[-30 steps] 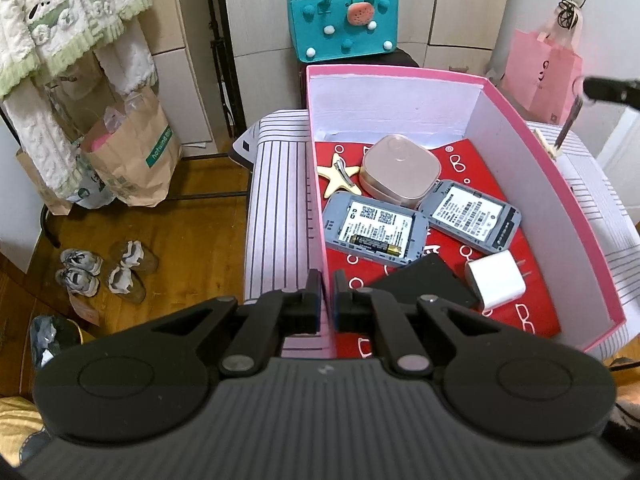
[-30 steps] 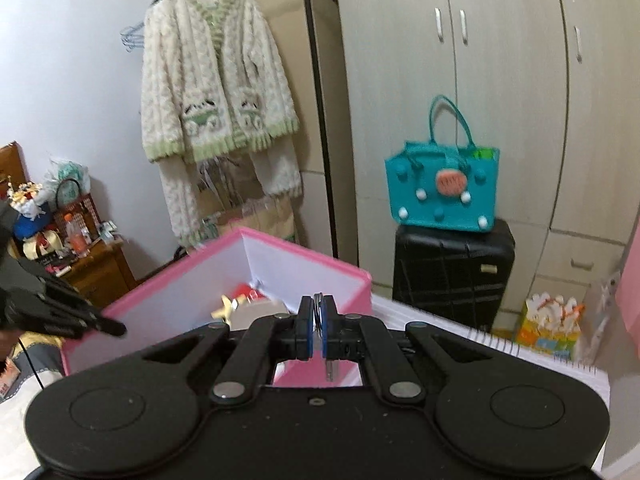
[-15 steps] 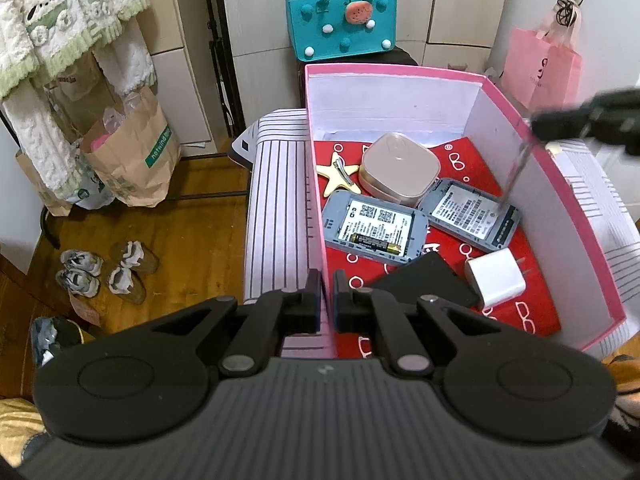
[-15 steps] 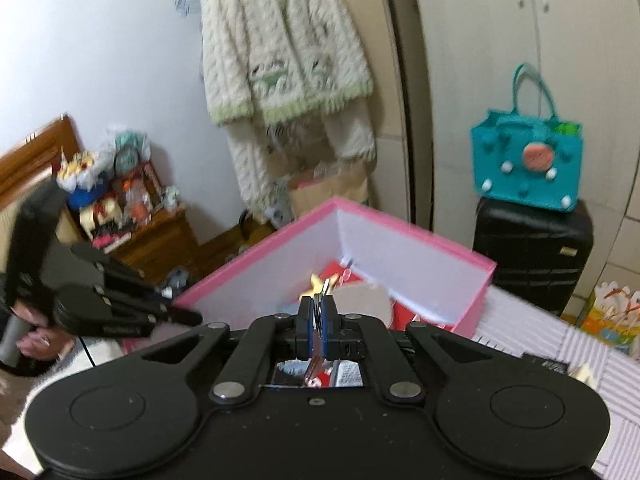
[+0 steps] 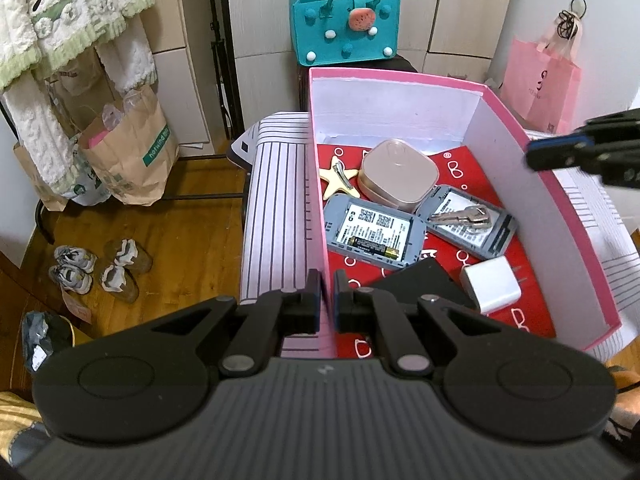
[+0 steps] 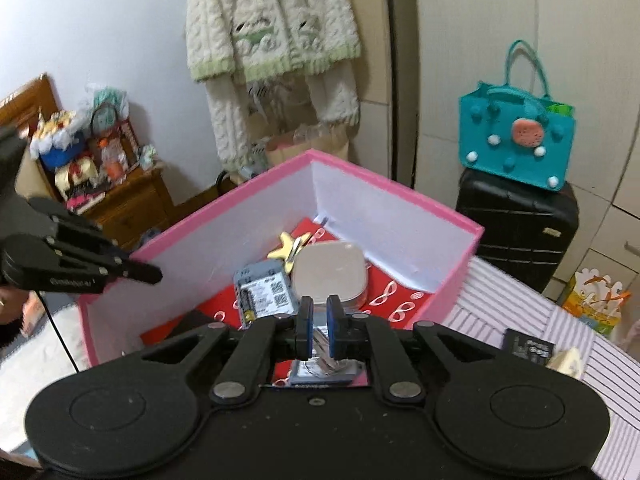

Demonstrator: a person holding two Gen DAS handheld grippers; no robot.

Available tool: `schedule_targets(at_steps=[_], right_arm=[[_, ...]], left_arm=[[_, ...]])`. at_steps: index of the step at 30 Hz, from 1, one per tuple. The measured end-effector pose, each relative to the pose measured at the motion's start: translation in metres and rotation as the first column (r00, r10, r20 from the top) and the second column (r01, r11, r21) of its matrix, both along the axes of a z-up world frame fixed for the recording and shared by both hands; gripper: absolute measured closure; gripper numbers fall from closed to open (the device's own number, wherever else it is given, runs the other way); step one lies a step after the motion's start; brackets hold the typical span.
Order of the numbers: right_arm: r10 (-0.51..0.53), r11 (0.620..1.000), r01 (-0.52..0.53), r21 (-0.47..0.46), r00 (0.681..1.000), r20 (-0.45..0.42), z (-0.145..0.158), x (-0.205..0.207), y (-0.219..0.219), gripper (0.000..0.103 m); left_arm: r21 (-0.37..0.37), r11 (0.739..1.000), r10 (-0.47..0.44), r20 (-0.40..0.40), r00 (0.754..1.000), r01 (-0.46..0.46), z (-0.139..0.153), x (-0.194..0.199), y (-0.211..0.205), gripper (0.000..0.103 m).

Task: Organize rigid objects
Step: 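Carry the keys with the right tool onto a grey router and release, then reach the right tool to the remaining silver keys and close on them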

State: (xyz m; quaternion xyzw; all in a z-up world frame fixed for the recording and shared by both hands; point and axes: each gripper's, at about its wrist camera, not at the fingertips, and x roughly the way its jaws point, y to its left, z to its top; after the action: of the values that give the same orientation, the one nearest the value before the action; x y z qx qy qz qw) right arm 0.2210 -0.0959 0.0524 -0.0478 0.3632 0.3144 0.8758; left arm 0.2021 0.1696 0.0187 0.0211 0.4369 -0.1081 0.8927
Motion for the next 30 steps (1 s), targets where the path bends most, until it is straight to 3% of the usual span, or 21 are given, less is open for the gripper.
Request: schedule_targets(at_steps=[8, 14, 20, 26, 30], right_arm=[[-0.135, 0.991, 0.136, 0.012, 0.991, -0.014, 0.001, -0.022, -0.067, 0.088], [-0.276, 0.961, 0.275, -0.026, 0.954, -0.114, -0.037, -0.027, -0.121, 0.086], [-0.352, 0.936, 0.349, -0.050, 0.917, -0.186, -0.084, -0.026, -0.146, 0.081], [-0.360, 0.931, 0.349, -0.108, 0.927, -0.105, -0.103, -0.020, -0.147, 0.080], [-0.375, 0.924, 0.368, -0.102, 0.925, -0.068, -0.108, -0.009, -0.150, 0.065]], left_arm=[[-0.004, 1.000, 0.002, 0.001, 1.000, -0.002, 0.000, 0.000, 0.001, 0.098], [0.001, 1.000, 0.003, 0.003, 1.000, -0.003, 0.000, -0.001, 0.000, 0.098], [-0.010, 1.000, 0.015, -0.002, 1.000, -0.015, 0.001, -0.001, 0.001, 0.097], [0.003, 1.000, 0.019, -0.017, 1.000, -0.019, -0.004, 0.001, 0.001, 0.097], [0.002, 1.000, 0.022, -0.024, 0.999, -0.022, -0.005, 0.003, 0.001, 0.097]])
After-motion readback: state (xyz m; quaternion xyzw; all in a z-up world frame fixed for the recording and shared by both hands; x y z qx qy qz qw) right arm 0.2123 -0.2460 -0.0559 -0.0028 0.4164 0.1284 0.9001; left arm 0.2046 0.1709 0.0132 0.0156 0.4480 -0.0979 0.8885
